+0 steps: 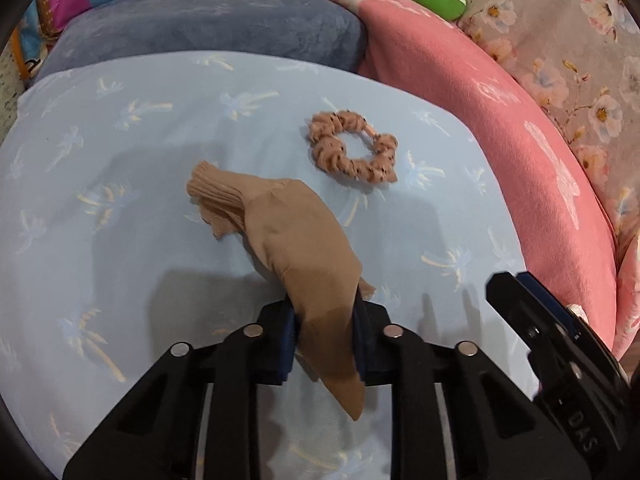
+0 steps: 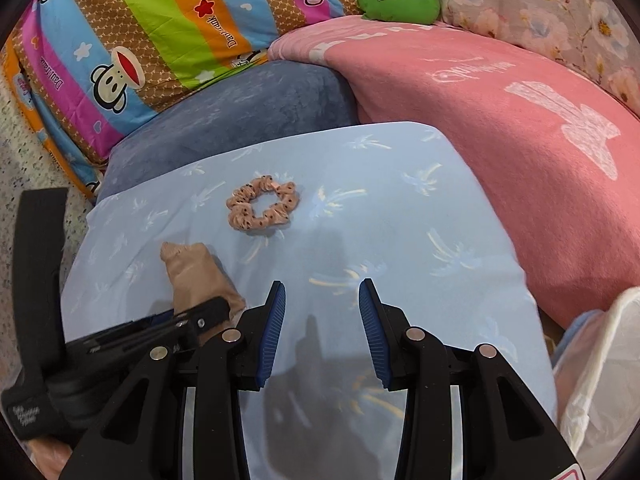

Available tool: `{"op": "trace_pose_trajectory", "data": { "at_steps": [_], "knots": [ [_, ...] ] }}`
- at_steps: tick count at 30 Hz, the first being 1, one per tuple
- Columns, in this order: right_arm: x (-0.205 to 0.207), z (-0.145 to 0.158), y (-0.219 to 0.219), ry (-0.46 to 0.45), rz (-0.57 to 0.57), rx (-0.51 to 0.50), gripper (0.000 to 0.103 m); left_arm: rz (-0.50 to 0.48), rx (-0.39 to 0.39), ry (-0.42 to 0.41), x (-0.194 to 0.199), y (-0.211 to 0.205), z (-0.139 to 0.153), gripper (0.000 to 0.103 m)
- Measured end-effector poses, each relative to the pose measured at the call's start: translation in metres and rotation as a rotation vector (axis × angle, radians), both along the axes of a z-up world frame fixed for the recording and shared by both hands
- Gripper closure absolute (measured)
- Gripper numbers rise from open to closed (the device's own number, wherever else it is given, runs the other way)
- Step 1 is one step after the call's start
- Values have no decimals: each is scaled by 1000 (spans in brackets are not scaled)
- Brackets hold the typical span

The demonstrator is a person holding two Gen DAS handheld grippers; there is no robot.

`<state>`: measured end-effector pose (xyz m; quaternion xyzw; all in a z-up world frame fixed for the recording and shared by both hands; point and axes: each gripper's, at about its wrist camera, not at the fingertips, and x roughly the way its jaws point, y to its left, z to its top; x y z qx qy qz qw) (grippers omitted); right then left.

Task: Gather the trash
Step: 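Grasp the beige sock with the left gripper while the right gripper grasps the tan scrunchie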

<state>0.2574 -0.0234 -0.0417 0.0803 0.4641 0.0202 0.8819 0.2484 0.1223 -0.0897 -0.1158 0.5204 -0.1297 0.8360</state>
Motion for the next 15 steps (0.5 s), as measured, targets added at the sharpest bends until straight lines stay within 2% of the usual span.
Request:
{"op": "trace_pose_trajectory", "data": {
  "at_steps": [4,8,15],
  "knots": [
    [25,-5,11,7,14,27,65,34,24,-33,10,16,6,84],
    [57,-15,19,25,10,50,65,67,110,-64,28,25,7,84],
    [101,-37,30,61,-6,83,65,92,156,-78,47,32,3,84]
  ]
}}
